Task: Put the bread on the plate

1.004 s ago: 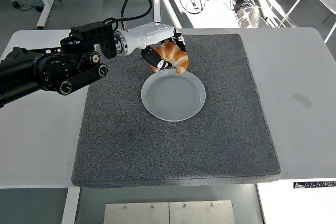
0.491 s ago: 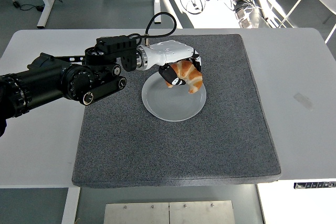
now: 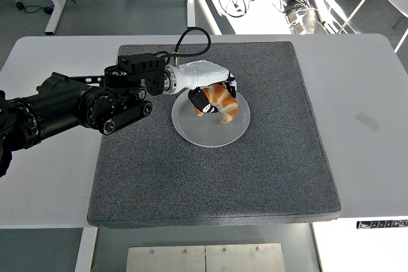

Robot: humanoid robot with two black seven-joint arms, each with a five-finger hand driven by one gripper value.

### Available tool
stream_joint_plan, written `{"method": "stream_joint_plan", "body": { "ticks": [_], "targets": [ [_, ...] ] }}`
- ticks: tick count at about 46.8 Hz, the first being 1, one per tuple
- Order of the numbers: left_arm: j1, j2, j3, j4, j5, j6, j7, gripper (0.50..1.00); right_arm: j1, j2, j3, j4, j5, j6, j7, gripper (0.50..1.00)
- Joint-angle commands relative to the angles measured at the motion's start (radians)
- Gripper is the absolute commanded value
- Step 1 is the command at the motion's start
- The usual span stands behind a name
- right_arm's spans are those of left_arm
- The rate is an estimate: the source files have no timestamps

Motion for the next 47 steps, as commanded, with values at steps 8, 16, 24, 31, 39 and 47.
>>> {"method": "stream_joint_plan", "body": {
  "ticks": [8, 16, 24, 31, 39, 47],
  "targets": [
    [0.023, 0.000, 0.003, 0.013, 0.000, 0.001, -0.009, 0.500, 0.000, 0.000, 0.000, 0.000, 0.000, 0.001, 0.000, 1.000],
    [0.024, 0.000, 0.003, 0.027, 0.000, 0.001, -0.011, 0.500, 0.000, 0.000, 0.000, 0.000, 0.000, 0.000, 0.000, 1.000],
    [0.026, 0.000, 0.003, 0.027, 0.000, 0.001, -0.011, 0.500, 0.000, 0.000, 0.000, -0.001, 0.000, 0.000, 0.000, 1.000],
    [0.030, 0.000, 0.003, 0.030, 0.000, 0.001, -0.011, 0.500, 0.000, 0.000, 0.000, 0.000, 0.000, 0.000, 0.000, 1.000],
    [0.032, 0.000, -0.007, 0.030, -0.023, 0.001, -0.006, 0.671, 0.000, 0.000, 0.000, 0.000, 0.000, 0.000, 0.000, 1.000],
    [0.024, 0.000, -0.003, 0.030, -0.101, 0.000, -0.002, 0.963, 0.000, 0.000, 0.000, -0.001, 0.000, 0.000, 0.000, 1.000]
  ]
}}
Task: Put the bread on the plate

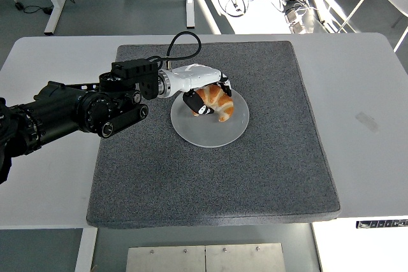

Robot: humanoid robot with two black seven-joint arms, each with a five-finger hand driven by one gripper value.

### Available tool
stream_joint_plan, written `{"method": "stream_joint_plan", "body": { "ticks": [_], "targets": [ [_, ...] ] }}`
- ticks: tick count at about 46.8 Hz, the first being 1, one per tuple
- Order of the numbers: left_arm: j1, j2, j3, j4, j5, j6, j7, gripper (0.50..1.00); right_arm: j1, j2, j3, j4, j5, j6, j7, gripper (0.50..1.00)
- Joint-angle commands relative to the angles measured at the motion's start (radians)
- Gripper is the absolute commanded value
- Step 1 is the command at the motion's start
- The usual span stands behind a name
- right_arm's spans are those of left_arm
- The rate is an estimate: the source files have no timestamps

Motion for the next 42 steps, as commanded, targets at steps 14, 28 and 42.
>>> {"method": "stream_joint_plan", "body": {
  "ticks": [14, 28, 42],
  "targets": [
    [-0.018, 0.000, -0.022, -0.002, -0.084, -0.002, 0.001, 0.980, 0.000, 0.000, 0.000, 0.000, 0.000, 0.000, 0.000, 1.000],
    [-0.150, 0.000, -0.058, 0.000, -0.345, 0.000, 0.001, 0.980, 0.000, 0.000, 0.000, 0.000, 0.000, 0.000, 0.000, 1.000],
    [-0.136, 0.000, -0.211, 0.127, -0.566, 0.014, 0.007, 0.980, 0.000, 0.000, 0.000, 0.000, 0.000, 0.000, 0.000, 1.000]
  ]
}}
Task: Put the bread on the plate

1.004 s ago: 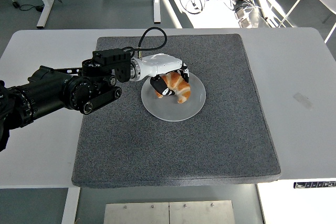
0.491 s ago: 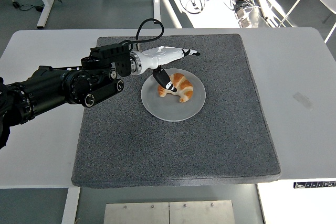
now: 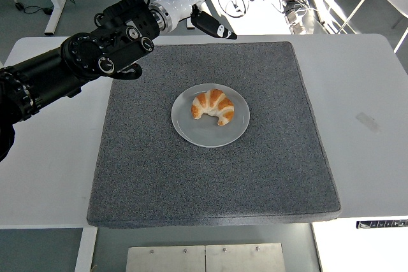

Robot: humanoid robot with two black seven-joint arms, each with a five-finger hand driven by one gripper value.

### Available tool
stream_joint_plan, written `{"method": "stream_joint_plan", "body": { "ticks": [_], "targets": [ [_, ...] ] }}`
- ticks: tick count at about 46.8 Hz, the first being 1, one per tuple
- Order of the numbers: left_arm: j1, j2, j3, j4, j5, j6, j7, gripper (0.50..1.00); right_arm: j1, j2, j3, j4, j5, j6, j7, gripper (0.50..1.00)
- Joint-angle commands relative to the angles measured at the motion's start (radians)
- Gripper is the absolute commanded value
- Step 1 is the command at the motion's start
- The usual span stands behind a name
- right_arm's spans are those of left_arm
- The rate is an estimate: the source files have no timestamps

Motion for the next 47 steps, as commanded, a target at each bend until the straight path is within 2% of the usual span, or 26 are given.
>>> {"method": "stream_joint_plan", "body": {
  "ticks": [1, 7, 14, 19, 26, 32, 39, 47],
  "targets": [
    [0.005, 0.000, -0.029, 0.033, -0.062, 0.001, 0.001, 0.981, 0.000, 0.000, 0.000, 0.000, 0.000, 0.000, 0.000, 1.000],
    [-0.001, 0.000, -0.042, 0.057, -0.120, 0.003, 0.004, 0.980, 0.015, 0.000, 0.005, 0.012, 0.000, 0.001, 0.000, 1.000],
    [0.001, 0.006, -0.193, 0.137, -0.289, 0.000, 0.010, 0.981, 0.057, 0.000, 0.003, 0.005, 0.000, 0.003, 0.000, 1.000],
    [0.015, 0.006, -0.218, 0.173, -0.341, -0.004, 0.015, 0.981, 0.054, 0.000, 0.002, 0.009, 0.000, 0.001, 0.000, 1.000],
    [0.050, 0.011, -0.299, 0.180, -0.447, -0.011, 0.079, 0.981, 0.040, 0.000, 0.003, -0.002, 0.000, 0.000, 0.000, 1.000],
    [0.082, 0.029, -0.348, 0.186, -0.477, -0.040, 0.101, 0.981, 0.045, 0.000, 0.003, -0.003, 0.000, -0.002, 0.000, 1.000],
    [0.125, 0.031, -0.451, 0.186, -0.519, -0.111, 0.107, 0.981, 0.040, 0.000, 0.002, -0.003, 0.000, 0.000, 0.000, 1.000],
    [0.200, 0.041, -0.546, 0.186, -0.546, -0.172, 0.168, 0.981, 0.043, 0.000, 0.011, -0.002, 0.000, 0.000, 0.000, 1.000]
  ]
}}
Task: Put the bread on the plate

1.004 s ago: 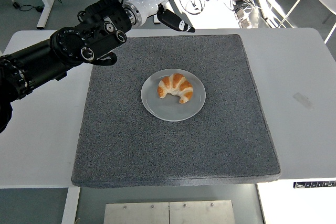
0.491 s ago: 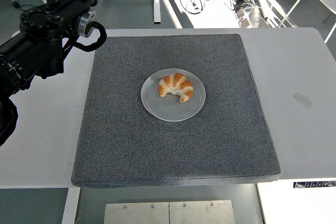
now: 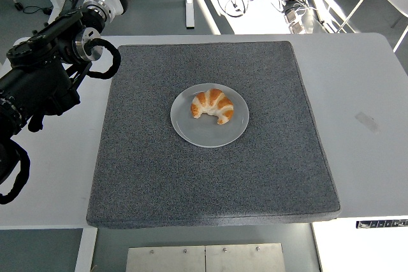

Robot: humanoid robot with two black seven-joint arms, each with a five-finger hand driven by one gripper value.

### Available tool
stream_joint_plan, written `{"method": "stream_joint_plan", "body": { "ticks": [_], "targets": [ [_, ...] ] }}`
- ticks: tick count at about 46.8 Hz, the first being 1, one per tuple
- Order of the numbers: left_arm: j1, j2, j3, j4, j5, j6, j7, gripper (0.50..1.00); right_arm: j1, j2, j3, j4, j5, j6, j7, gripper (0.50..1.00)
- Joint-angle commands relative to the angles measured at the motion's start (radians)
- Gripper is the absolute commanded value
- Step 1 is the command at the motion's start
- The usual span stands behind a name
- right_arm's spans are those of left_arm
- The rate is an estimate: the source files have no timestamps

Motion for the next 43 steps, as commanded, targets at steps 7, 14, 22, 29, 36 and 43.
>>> {"method": "stream_joint_plan", "body": {
  "ticks": [7, 14, 22, 29, 36, 43],
  "targets": [
    [0.081, 0.005, -0.078, 0.000, -0.014, -0.058, 0.057, 0.981, -0.011, 0.000, 0.005, -0.001, 0.000, 0.001, 0.000, 1.000],
    [0.122, 0.005, -0.125, 0.000, -0.014, -0.101, 0.055, 0.981, -0.031, 0.000, 0.005, -0.001, 0.002, 0.001, 0.000, 1.000],
    [0.158, 0.012, -0.239, 0.000, -0.026, -0.194, 0.057, 0.983, -0.049, 0.000, 0.005, -0.001, 0.002, -0.001, 0.000, 1.000],
    [0.194, 0.022, -0.263, 0.000, -0.027, -0.313, 0.049, 0.983, -0.052, 0.000, 0.005, -0.001, 0.002, -0.001, 0.000, 1.000],
    [0.214, 0.021, -0.276, 0.000, -0.027, -0.325, 0.044, 0.983, -0.051, 0.000, 0.008, -0.001, 0.003, -0.002, 0.000, 1.000],
    [0.216, 0.018, -0.274, 0.000, -0.027, -0.325, 0.043, 0.983, -0.051, 0.000, 0.007, -0.001, 0.003, -0.002, 0.000, 1.000]
  ]
}}
